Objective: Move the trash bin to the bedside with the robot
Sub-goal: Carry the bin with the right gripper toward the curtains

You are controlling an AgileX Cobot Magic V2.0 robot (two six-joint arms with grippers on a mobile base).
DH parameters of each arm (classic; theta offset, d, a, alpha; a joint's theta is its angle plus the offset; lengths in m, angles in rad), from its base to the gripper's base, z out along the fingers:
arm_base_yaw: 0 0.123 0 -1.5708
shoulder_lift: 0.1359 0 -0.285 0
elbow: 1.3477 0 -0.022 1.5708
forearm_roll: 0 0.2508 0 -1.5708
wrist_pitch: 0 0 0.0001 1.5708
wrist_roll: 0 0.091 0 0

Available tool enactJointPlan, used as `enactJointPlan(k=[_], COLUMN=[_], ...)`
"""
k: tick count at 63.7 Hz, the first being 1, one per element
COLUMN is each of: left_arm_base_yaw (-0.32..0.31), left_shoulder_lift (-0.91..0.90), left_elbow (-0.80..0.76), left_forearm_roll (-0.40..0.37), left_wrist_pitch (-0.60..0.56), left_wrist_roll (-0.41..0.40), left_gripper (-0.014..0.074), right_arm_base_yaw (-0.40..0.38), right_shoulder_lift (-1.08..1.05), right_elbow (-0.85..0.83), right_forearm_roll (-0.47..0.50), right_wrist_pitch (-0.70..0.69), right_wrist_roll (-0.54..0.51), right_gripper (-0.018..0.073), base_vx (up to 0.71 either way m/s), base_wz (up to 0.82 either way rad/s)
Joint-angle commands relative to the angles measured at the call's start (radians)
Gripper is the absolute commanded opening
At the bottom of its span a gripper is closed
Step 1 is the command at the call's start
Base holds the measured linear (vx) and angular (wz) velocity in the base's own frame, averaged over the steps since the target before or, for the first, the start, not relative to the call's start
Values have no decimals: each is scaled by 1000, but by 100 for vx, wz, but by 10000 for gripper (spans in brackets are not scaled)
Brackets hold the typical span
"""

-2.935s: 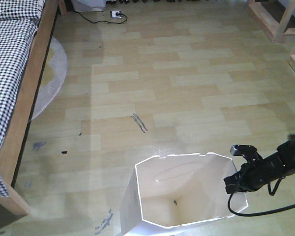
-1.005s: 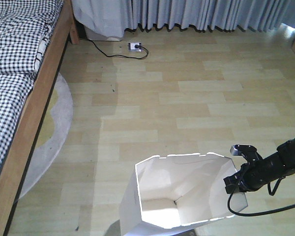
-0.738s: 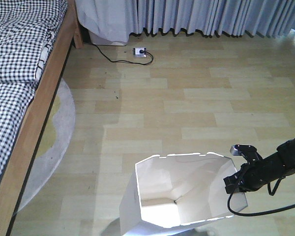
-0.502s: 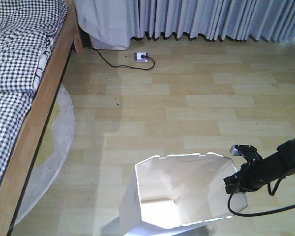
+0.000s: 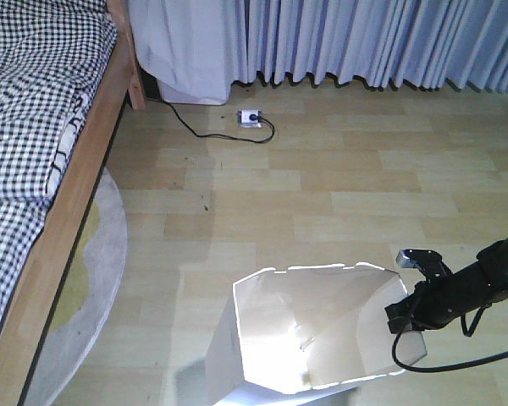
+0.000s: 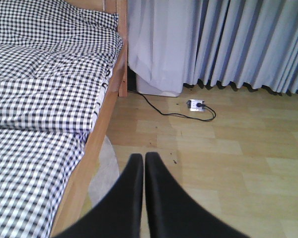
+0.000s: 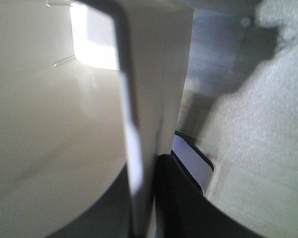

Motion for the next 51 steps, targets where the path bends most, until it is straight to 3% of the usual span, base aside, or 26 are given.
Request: enactJointPlan(k=[1, 51], left_arm_base_yaw=[-3, -3], left_shoulder_lift=[-14, -14], left_elbow=[3, 3], left_forearm_roll=[-2, -2], left_wrist_pitch=[-66, -66], left_wrist_roll=[-4, -4], left_gripper=[-6, -6], right_arm_base_yaw=[-2, -2], right_shoulder_lift=[-74, -74], right_elbow=[-5, -5], right_forearm_roll=[23, 23], right_wrist_pitch=[223, 223], right_wrist_roll=[-7, -7], right_gripper=[-6, -6], base_vx=[32, 34], base_wz=[5, 5])
